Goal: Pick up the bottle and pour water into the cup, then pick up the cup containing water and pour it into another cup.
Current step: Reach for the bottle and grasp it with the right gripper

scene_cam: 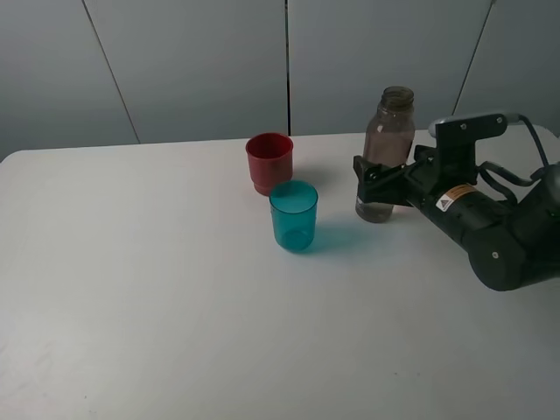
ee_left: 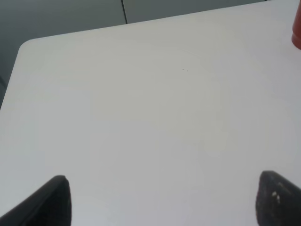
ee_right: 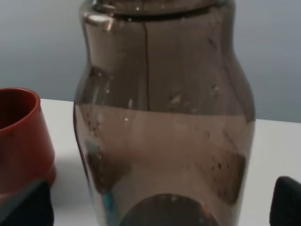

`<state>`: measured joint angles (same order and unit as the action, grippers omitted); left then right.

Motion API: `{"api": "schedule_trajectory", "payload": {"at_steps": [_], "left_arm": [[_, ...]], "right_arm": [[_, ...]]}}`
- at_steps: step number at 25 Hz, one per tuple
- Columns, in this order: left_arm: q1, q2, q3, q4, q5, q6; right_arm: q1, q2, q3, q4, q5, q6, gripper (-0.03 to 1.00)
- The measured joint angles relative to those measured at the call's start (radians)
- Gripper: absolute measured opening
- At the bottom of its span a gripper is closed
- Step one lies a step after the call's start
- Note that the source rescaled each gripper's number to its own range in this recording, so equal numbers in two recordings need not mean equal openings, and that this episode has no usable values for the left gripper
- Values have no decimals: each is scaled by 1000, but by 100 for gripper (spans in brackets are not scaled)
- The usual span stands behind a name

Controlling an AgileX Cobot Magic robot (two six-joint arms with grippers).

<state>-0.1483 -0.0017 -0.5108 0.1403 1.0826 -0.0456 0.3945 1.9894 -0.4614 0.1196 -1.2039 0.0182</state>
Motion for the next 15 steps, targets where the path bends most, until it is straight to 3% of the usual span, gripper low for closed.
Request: {"api": "schedule_trajectory", "payload": {"at_steps": [15], "left_arm": [[0, 0, 0, 0, 0, 0]], "right_arm": [[0, 121, -145, 36, -8, -18, 100]]}}
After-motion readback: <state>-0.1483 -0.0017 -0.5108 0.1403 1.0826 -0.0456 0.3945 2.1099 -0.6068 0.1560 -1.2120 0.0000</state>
